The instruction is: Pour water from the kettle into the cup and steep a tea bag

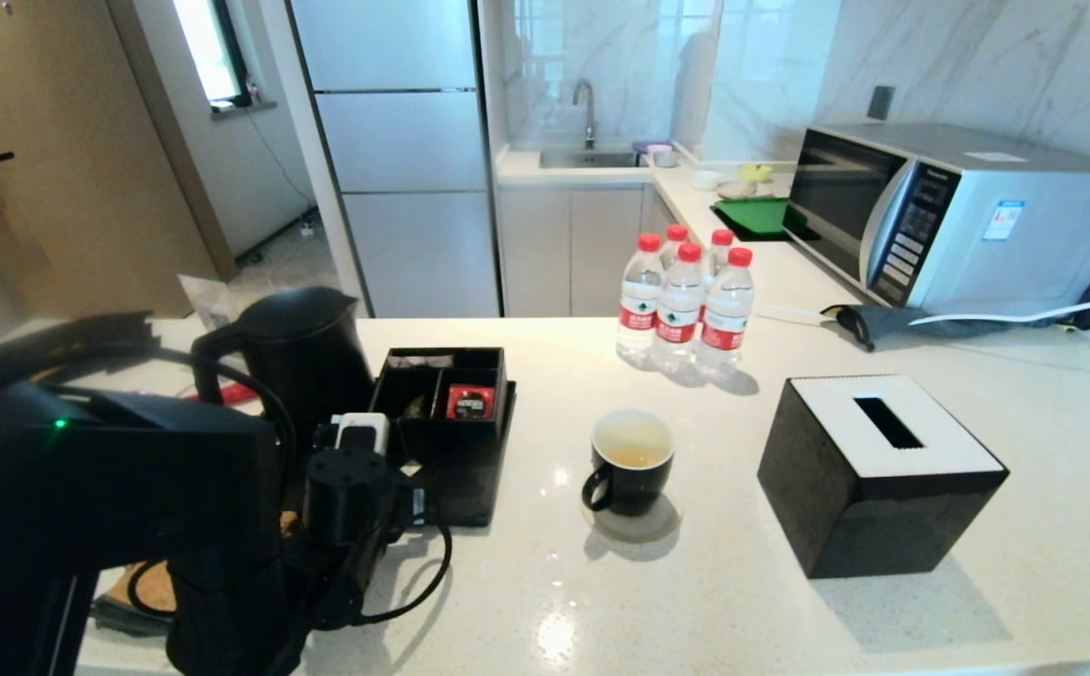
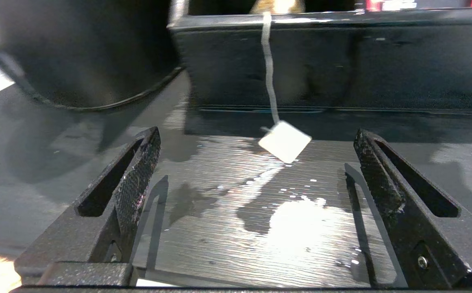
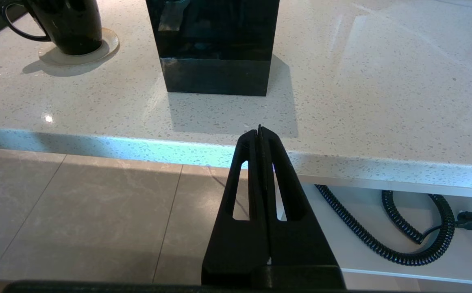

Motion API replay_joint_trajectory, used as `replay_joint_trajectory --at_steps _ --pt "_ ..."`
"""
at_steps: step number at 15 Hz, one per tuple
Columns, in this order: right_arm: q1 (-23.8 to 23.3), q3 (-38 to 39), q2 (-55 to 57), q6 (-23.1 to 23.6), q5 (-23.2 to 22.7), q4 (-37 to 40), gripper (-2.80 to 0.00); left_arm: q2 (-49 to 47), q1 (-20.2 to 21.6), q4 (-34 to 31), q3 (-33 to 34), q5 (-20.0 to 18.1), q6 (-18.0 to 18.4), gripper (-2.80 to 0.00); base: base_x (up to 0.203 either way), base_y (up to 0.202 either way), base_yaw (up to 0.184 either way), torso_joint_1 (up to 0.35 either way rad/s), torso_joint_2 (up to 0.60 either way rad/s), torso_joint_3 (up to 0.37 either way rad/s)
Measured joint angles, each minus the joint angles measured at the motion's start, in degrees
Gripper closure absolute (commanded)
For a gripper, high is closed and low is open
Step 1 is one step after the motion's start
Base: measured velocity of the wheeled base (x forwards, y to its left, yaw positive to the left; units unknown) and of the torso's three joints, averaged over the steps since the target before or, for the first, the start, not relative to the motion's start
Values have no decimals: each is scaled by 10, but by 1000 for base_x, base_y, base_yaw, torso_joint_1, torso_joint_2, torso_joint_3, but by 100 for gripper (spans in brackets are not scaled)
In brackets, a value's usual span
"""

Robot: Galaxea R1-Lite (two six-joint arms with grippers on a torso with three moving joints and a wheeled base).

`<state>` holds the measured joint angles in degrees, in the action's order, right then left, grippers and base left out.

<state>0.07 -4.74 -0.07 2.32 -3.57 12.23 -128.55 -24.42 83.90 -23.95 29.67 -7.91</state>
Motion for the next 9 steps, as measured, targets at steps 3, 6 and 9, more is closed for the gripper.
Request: replay_joint_trajectory --at_steps 3,6,9 --pt "0 0 0 0 0 0 0 8 0 -14 0 -15 -2 -280 0 0 0 0 0 0" --pt "0 0 0 0 0 0 0 23 3 -55 -12 -16 -8 -280 0 0 0 0 0 0" --pt "0 0 0 0 0 0 0 46 10 -123 -38 -36 -27 -280 0 0 0 0 0 0"
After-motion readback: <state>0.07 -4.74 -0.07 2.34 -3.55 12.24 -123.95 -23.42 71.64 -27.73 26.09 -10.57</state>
